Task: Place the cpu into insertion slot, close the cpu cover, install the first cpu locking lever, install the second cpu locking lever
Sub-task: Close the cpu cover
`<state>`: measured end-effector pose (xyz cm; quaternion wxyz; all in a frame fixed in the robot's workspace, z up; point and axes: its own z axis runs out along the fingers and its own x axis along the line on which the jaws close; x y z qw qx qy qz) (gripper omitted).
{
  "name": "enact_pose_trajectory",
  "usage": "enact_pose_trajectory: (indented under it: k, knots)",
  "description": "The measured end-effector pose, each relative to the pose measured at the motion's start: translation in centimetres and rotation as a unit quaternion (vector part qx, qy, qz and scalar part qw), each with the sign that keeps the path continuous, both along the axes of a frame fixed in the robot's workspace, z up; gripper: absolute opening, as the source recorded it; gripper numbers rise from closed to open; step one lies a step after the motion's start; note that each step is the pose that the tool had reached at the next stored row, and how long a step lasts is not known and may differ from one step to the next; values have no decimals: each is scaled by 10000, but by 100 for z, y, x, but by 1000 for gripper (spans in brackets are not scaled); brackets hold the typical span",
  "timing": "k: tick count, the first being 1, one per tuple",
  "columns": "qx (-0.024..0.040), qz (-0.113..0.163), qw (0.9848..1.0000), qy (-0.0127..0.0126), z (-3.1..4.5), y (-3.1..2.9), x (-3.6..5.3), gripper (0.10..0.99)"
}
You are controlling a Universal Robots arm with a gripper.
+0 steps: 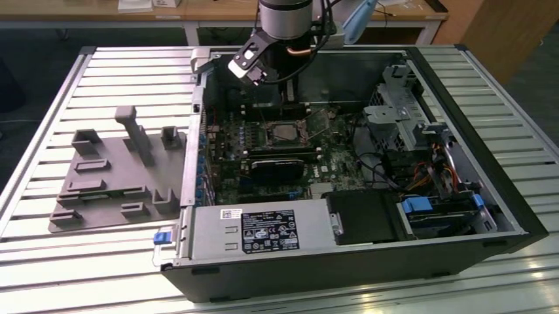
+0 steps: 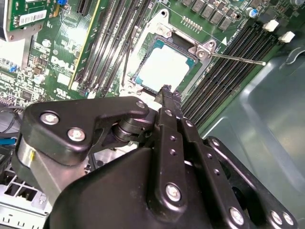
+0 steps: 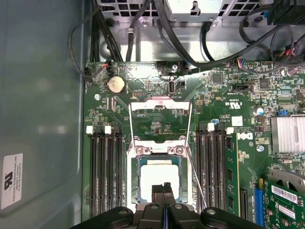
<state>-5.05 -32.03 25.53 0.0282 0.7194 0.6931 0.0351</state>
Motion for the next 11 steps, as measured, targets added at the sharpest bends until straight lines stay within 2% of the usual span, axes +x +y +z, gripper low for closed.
enact_pose_trajectory:
  k: [11]
  knots:
    - [-2,0,10000,1,16,0,0,102]
